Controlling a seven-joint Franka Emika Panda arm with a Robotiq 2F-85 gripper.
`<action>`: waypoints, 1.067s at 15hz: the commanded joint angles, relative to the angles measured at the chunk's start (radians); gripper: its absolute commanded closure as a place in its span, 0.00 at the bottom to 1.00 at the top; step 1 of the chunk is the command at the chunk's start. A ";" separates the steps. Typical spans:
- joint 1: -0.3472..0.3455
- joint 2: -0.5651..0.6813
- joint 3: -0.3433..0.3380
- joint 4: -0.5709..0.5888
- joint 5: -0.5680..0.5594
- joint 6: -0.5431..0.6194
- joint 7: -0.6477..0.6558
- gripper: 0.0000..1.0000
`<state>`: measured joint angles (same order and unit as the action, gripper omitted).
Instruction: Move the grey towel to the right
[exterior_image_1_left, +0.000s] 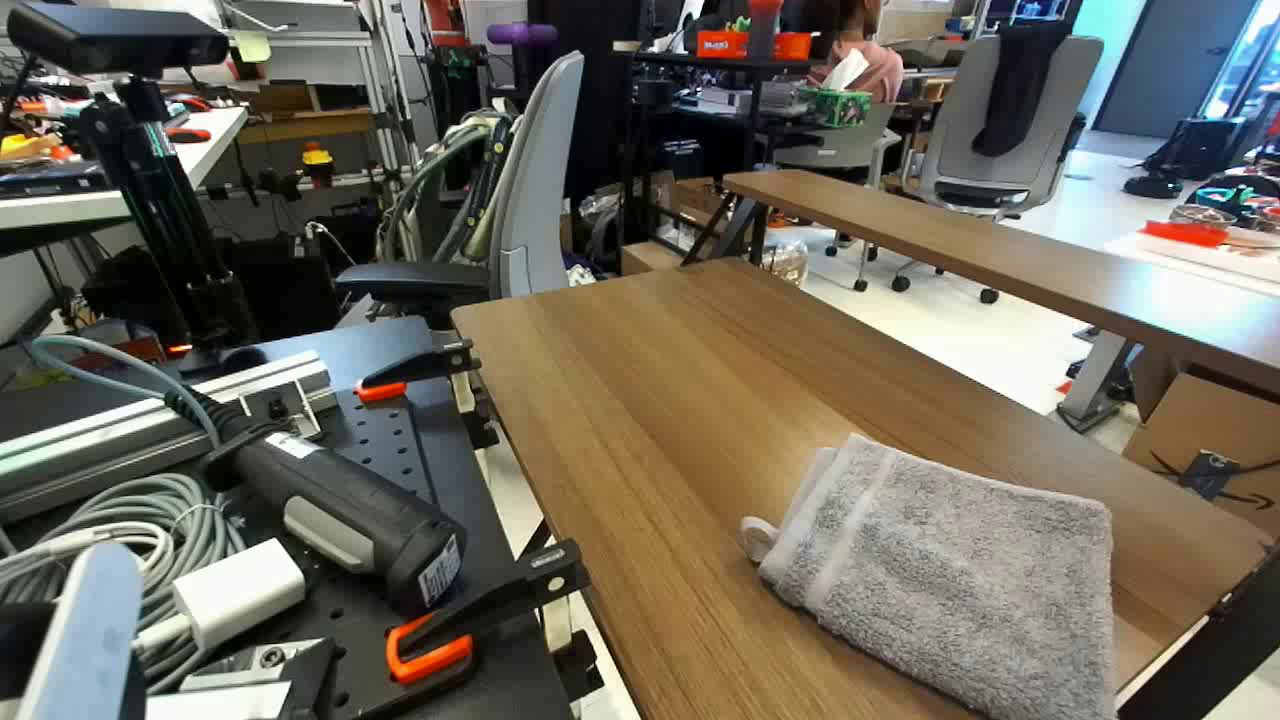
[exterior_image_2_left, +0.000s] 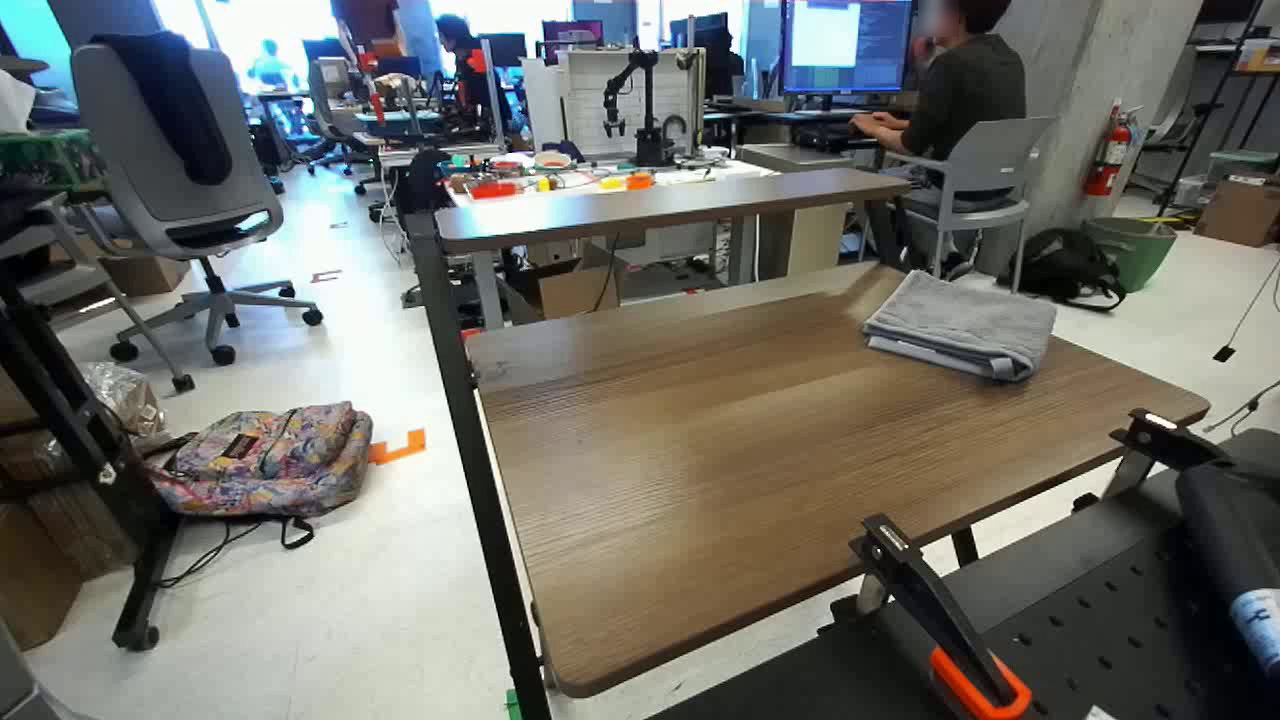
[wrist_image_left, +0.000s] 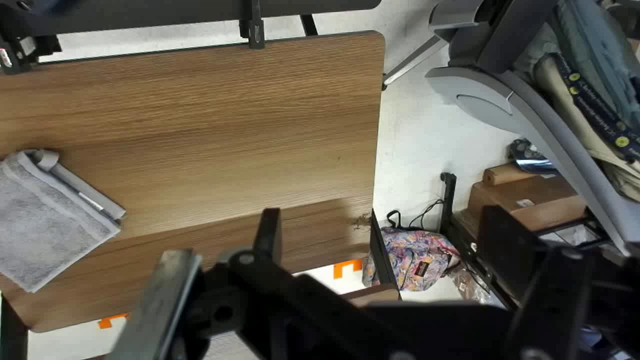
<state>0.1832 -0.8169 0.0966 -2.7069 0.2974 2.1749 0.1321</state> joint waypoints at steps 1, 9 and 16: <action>-0.006 0.000 0.005 0.003 0.004 -0.003 -0.004 0.00; -0.013 0.014 0.011 -0.001 0.001 0.038 -0.004 0.00; -0.091 0.280 0.017 -0.017 -0.048 0.337 0.016 0.00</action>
<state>0.1405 -0.6909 0.0999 -2.7427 0.2855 2.3819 0.1321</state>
